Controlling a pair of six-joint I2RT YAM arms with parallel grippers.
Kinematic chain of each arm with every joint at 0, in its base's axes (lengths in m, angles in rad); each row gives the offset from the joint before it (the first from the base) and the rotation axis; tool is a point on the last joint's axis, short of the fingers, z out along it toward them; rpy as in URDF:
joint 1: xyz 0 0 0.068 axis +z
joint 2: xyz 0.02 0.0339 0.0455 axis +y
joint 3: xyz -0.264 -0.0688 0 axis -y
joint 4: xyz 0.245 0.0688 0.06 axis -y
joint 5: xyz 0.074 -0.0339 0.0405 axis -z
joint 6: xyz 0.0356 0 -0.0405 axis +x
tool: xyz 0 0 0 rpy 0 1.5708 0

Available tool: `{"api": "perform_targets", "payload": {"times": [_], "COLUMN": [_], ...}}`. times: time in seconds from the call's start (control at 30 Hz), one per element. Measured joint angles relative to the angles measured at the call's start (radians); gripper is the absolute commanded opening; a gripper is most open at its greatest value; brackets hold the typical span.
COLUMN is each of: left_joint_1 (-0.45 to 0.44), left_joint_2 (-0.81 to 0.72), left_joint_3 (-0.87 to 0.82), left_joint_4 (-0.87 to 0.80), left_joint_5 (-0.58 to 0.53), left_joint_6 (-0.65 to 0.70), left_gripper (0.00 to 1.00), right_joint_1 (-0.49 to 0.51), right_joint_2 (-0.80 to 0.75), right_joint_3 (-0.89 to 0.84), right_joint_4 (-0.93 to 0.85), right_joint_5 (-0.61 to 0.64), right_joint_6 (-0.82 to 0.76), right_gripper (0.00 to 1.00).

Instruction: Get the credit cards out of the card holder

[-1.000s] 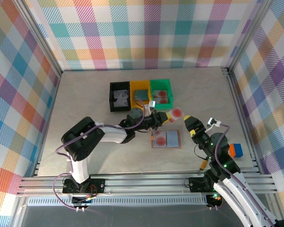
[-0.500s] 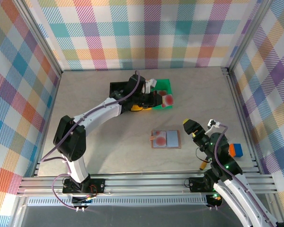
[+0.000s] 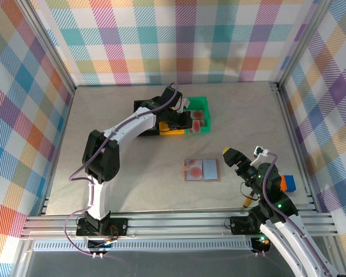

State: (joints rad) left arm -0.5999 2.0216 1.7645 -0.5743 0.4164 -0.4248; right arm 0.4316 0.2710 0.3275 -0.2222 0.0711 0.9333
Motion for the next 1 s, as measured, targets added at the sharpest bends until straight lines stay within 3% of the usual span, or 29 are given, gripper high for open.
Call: {"api": "perform_targets", "payload": {"times": [0.43, 0.8, 1.0], "left_joint_1": [0.023, 0.042, 0.063], "left_joint_2": [0.126, 0.361, 0.430], "left_joint_3": [0.119, 0.502, 0.583], "left_joint_4": [0.056, -0.081, -0.152], "left_joint_5": [-0.080, -0.097, -0.097], "left_joint_6": [-0.069, -0.042, -0.021], "left_gripper": [0.00, 0.00, 0.00], "right_joint_1": [0.000, 0.000, 0.000], "right_joint_2": [0.000, 0.000, -0.005], "right_joint_3": [0.000, 0.000, 0.000], "right_joint_4": [-0.001, -0.003, -0.005], "right_joint_5": [-0.023, -0.035, -0.039], "right_joint_6": [0.000, -0.007, -0.008], "right_gripper": [0.99, 0.99, 0.99]}}
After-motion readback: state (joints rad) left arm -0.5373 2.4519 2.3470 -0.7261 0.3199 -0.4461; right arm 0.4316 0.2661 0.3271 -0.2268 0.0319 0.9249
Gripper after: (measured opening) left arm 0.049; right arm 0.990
